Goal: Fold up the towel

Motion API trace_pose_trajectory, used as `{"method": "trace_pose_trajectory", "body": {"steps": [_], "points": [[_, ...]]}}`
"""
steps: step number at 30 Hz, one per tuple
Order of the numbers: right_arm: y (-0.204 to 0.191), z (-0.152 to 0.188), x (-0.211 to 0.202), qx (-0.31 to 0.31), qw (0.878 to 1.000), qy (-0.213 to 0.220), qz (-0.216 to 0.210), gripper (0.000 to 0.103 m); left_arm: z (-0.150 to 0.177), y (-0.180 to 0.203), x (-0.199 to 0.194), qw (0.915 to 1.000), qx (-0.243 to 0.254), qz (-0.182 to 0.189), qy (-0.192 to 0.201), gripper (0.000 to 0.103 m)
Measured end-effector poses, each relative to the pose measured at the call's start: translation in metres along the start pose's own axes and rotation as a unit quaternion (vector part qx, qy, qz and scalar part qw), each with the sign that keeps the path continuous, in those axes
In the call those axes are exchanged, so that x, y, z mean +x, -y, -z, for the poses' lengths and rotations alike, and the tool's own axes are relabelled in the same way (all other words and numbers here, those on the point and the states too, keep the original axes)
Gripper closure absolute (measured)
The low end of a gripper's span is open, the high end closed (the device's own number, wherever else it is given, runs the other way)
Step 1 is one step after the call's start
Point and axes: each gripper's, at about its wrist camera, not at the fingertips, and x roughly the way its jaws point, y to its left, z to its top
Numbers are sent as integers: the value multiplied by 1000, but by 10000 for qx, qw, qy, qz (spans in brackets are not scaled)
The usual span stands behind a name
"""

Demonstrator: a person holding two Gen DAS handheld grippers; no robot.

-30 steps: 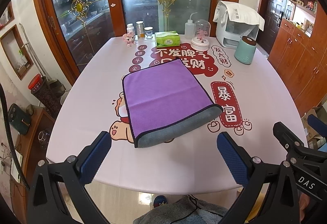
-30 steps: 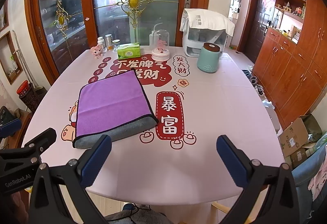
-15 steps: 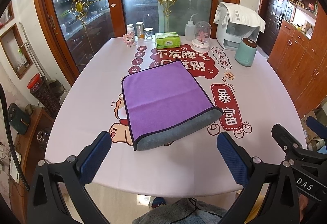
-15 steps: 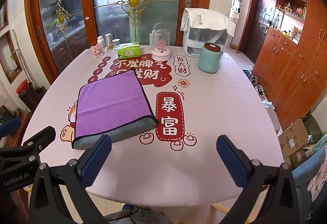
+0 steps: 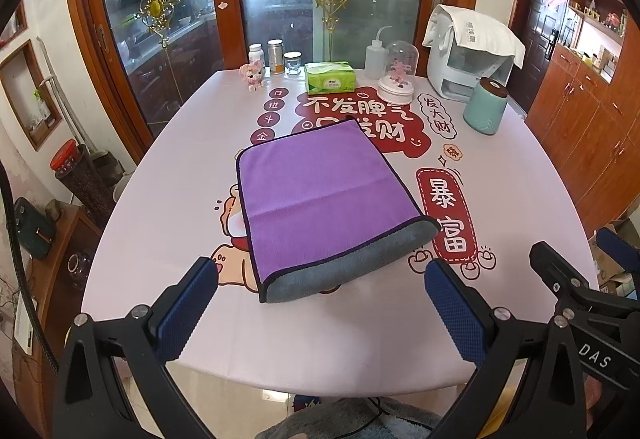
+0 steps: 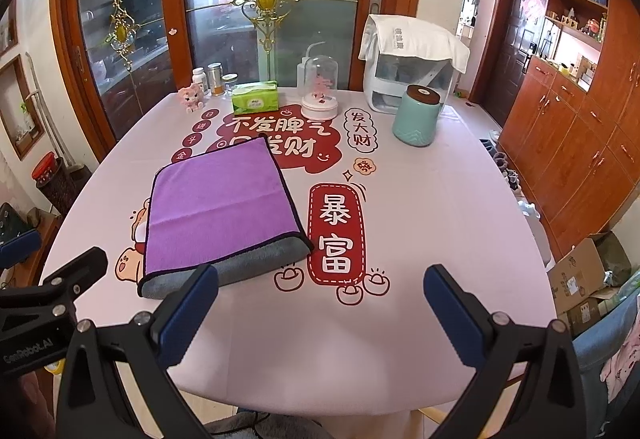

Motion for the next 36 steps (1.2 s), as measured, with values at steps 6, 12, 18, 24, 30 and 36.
{"method": "trace_pose_trajectory", "body": {"steps": [6,12,18,24,30,36], "points": [[0,-7,19,-87,9999,-95,-93,0,-1,-1,13,9999,63,4,-90,0],[-10,-11,41,-417,9987,-200,-205,0,-1,-13,31,9994,-134,163,-260,0],[-19,-10,71,-676,9962,-409,-373,0,3,-25,60,9978,-335,246,-519,0],[-15,-10,108,-782,9932,-618,-609,2,13,-45,90,9953,-545,223,-775,0],[-12,-14,149,-1202,9863,-796,-797,10,31,-72,127,9890,-860,445,-1116,0],[-8,-19,191,-1592,9755,-1015,-1131,15,46,-89,160,9853,-897,509,-1364,5]]}}
